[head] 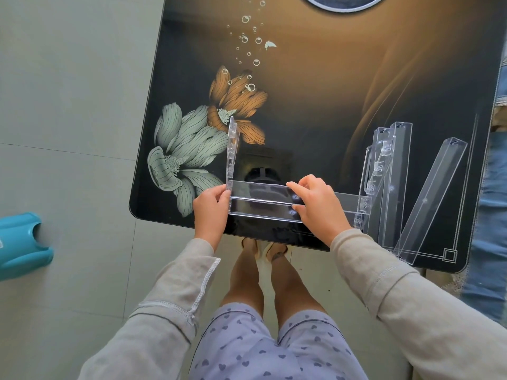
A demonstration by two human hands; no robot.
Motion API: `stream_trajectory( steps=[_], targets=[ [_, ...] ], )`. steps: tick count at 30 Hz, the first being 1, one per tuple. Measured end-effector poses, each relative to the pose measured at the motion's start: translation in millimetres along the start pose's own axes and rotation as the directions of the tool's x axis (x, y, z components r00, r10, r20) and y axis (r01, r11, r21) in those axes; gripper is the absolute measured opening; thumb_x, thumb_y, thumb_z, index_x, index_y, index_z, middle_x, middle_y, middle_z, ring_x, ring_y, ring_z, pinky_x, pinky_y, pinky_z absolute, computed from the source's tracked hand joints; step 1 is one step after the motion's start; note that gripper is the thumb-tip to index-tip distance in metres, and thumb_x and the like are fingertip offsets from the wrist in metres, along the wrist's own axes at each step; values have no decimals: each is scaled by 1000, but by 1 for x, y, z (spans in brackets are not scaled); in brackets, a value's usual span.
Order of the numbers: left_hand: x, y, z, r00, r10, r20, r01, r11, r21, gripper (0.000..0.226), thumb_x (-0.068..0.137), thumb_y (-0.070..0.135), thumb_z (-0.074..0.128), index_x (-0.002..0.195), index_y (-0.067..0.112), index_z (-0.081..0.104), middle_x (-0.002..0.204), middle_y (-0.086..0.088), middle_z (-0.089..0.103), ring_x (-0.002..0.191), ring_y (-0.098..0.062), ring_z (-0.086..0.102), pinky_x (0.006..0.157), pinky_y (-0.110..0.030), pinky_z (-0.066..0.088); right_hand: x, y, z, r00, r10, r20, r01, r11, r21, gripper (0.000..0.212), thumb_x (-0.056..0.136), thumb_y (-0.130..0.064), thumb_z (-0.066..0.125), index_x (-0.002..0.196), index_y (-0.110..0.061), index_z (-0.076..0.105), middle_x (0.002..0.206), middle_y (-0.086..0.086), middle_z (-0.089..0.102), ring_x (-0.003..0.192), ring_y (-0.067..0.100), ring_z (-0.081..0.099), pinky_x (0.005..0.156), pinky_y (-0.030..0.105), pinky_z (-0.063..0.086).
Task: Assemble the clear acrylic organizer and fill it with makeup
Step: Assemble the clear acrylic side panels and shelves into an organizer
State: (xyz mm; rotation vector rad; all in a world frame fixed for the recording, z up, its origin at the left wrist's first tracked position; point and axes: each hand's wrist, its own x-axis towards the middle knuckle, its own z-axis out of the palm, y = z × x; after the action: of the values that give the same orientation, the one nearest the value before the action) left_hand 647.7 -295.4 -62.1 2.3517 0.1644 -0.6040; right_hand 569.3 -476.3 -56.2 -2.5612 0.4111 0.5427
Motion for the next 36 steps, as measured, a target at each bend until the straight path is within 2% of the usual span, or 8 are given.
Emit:
stream_trajectory(
  steps=[5,10,13,16,20,23,27,36],
  targets=[
    [-4,3,7,1000,17,-19,-16,999,51,28,93,13,48,110,0,66,102,-18,69,97,-32,62,85,-32,46,-1,3,2,999,1,-32,-1,1000,4,48,84,-13,65,130,-15,52,116,9,57,106,25,53,93,33,48],
    [-2,1,9,999,51,-20,-49,997,63,26,92,11,50,108,-2,66,104,-21,69,98,-35,62,91,-40,48,-11,2,0,995,-21,-102,20,1000,-17,48,83,-13,64,129,-12,52,119,9,58,114,25,50,101,33,39],
    [-2,3,9,998,55,-27,-53,996,73,26,91,10,50,107,-3,66,103,-21,70,97,-36,62,90,-37,47,-33,8,-2,960,77,-268,-53,994,93,40,79,-7,68,118,-8,61,114,12,62,110,27,55,98,34,42],
    [-4,5,9,998,48,-35,-45,995,85,26,91,9,50,107,-3,66,103,-23,69,97,-37,62,90,-37,47,-60,27,-2,880,247,-406,-152,956,253,22,81,-3,65,102,-5,65,100,9,64,95,22,58,90,20,38],
    [-6,6,10,998,51,-38,-47,994,98,27,92,10,50,108,-5,65,105,-24,69,99,-37,61,90,-37,46,-73,51,-3,672,656,-344,-378,703,602,3,86,-8,59,85,-11,58,75,-5,55,69,14,51,67,7,40],
    [-7,7,10,998,56,-32,-53,993,106,26,92,9,49,103,-7,66,100,-27,69,92,-36,60,84,-36,45,-65,61,-5,535,822,-198,-442,471,763,5,86,-16,60,88,-12,59,70,-3,59,68,17,57,74,21,47],
    [-7,8,10,998,52,-28,-48,991,124,25,91,7,48,98,-7,67,96,-28,69,80,-25,51,75,-27,34,-56,64,-8,567,804,-180,-511,515,688,12,87,-18,59,91,-8,62,74,2,62,73,19,58,72,24,41],
    [-6,9,11,999,28,-21,-25,989,149,29,92,8,47,112,-5,64,112,-23,67,108,-35,58,93,-34,42,-53,66,-13,633,729,-262,-532,655,537,19,90,-13,53,103,-6,65,72,3,60,70,18,51,76,25,44]
  ],
)
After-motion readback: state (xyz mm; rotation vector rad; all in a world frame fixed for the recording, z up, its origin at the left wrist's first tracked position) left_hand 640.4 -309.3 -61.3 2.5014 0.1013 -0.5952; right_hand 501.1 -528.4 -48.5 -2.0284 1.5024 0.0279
